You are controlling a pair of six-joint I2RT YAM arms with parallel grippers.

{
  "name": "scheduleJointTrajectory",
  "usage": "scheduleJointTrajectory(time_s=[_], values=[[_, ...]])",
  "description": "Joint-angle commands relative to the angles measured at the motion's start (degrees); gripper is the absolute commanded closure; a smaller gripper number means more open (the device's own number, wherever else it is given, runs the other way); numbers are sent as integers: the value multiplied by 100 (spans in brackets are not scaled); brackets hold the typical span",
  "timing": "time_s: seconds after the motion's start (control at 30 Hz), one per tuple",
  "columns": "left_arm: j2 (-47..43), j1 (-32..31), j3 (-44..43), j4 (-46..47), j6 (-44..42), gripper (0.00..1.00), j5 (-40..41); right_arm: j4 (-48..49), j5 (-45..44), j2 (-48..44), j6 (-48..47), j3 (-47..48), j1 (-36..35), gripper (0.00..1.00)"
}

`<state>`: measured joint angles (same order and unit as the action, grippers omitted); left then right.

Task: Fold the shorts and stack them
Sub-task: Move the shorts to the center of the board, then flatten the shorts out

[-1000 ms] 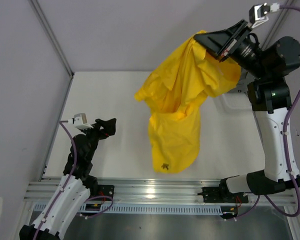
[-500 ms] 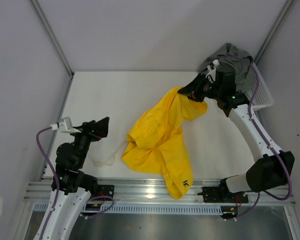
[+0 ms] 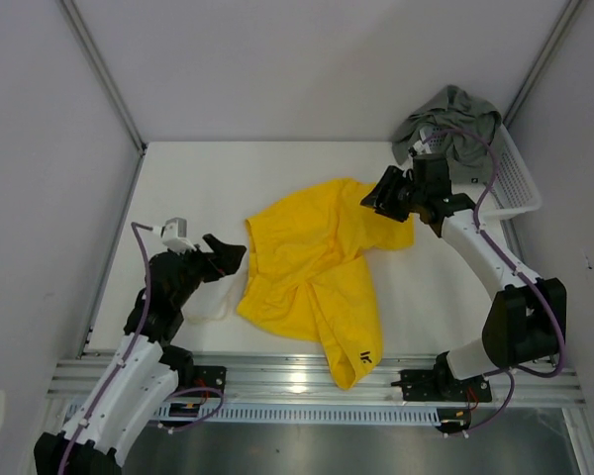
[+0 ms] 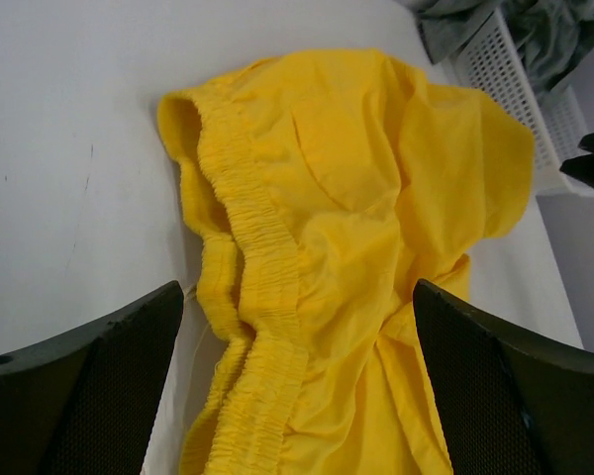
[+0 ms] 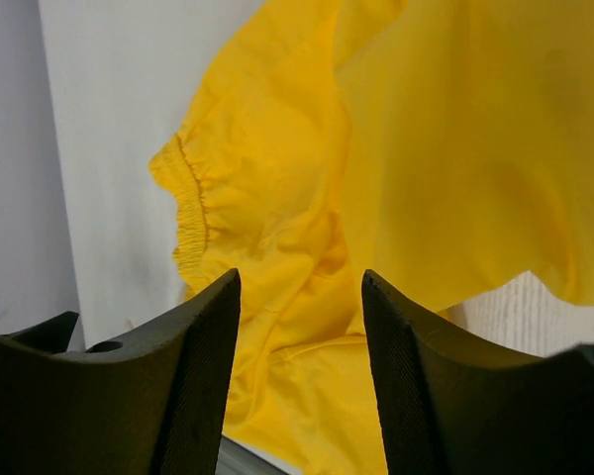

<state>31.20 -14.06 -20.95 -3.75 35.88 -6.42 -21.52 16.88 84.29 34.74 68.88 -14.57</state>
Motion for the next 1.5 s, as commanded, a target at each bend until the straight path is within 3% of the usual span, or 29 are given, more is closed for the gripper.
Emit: scheduleJointTrajectory(time_s=[0.0, 0.13, 0.2, 0.37, 0.6, 0.97, 1.03, 1.07, 1.17, 1.2, 1.33, 1.37, 1.47], values=[[666, 27, -67, 507, -98, 1, -193, 245, -500, 105, -336, -51, 42, 45], [1510, 27, -410, 524, -142, 1, -404, -88, -755, 79, -626, 37, -246, 24], [1582, 27, -427, 428, -169, 1, -405, -491, -1481, -53, -871, 29, -572, 16], [1888, 27, -515, 146, -213, 1, -308, -809, -2320, -369, -1145, -472, -1931, 16], [2644, 27, -612, 348, 51, 1, -457, -995, -3620, -10, -1110, -552, -3629, 19], [3032, 27, -533, 463, 86, 2, -773, -1311, -4483, 1432, -1049, 134, -4554, 22], [3015, 27, -489, 428, 104, 2, -826, -1363, -4579, 1555, -1022, 204, -4590, 28], [2971, 27, -463, 419, 104, 3, -826, -1477, -4754, 1651, -1005, 222, -4599, 35], [2857, 27, -349, 419, 104, 3, -809, -1985, -5569, 1548, -742, 345, -4520, 94], [2839, 27, -348, 419, 95, 3, -800, -2057, -5704, 1372, -662, 302, -4468, 100], [2751, 27, -366, 191, 33, 4, -782, -1769, -5732, -348, -609, -600, -3713, 100], [2716, 27, -366, 173, 16, 5, -782, -1716, -5662, -1092, -574, -804, -3146, 100], [2646, 27, -401, 76, -2, 5, -739, -1478, -5319, -1940, -530, -1499, -2133, 100]])
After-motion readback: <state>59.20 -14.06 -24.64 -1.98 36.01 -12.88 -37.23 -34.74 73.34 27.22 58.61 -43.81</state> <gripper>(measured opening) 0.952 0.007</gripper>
